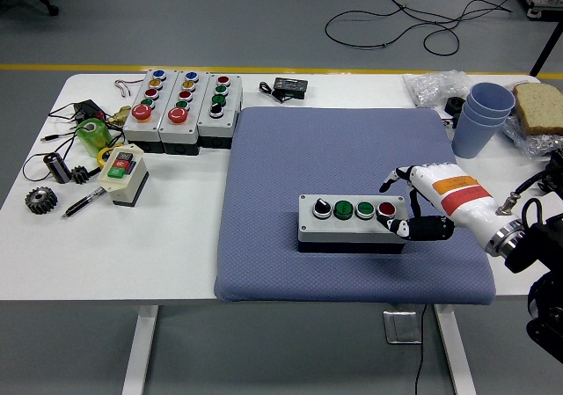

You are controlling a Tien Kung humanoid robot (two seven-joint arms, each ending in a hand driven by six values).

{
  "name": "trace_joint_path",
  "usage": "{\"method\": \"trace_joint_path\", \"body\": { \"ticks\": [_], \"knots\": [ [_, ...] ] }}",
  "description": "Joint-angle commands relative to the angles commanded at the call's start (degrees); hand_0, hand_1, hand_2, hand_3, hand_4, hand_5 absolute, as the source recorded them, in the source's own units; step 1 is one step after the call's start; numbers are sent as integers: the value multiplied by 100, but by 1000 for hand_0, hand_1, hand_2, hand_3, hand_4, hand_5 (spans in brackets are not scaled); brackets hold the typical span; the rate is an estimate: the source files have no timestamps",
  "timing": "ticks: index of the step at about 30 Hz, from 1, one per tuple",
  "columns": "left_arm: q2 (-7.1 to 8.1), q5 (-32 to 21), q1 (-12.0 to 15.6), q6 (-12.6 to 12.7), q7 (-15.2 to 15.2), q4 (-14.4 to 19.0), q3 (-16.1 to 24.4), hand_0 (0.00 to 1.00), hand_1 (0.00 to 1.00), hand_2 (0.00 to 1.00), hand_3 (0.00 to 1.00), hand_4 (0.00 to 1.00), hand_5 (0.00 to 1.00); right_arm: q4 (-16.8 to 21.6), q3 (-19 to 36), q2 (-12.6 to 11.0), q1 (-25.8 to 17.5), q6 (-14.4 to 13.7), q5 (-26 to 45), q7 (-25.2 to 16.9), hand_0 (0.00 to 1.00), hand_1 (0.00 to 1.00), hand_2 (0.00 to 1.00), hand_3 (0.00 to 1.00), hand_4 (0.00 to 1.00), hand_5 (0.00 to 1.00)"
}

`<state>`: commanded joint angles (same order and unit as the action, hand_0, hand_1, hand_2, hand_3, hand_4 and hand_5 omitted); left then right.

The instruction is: Pick up the button,place it on the desk,press the button,press the button

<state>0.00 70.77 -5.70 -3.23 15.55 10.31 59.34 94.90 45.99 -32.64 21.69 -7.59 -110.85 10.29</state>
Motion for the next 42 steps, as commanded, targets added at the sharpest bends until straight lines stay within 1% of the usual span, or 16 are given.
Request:
{"method": "trace_joint_path", "body": {
  "ticks": [3,10,13,18,23,29,37,42],
  "knots": [
    [0,50,12,-6,12,0,20,765,911,942,871,643,894,-42,-87,63,31,37,-9,3,143,2,210,613,782,455],
    [0,149,45,-10,22,0,67,765,911,942,871,643,894,-104,-190,76,20,67,3,18,143,2,210,612,783,455],
    [0,218,70,-18,29,0,99,765,911,942,871,643,895,-139,-256,124,50,90,-6,33,144,2,210,612,783,454],
    [0,178,110,-23,21,0,41,765,910,942,871,642,894,-125,-249,163,11,117,3,47,144,2,210,612,783,452],
    [0,207,115,-18,24,0,95,765,910,942,871,641,896,-118,-244,194,-7,115,9,55,144,2,210,612,783,451],
    [0,195,114,-18,22,0,93,765,911,942,871,641,897,-97,-272,183,40,91,-12,74,144,2,210,612,783,453],
    [0,188,73,-3,20,0,117,765,910,941,871,641,897,-16,-208,198,55,102,20,77,144,2,210,612,783,453],
    [0,179,53,-4,23,0,102,765,910,941,870,641,897,-34,-198,226,66,107,27,78,144,2,210,611,784,454]
  ]
}}
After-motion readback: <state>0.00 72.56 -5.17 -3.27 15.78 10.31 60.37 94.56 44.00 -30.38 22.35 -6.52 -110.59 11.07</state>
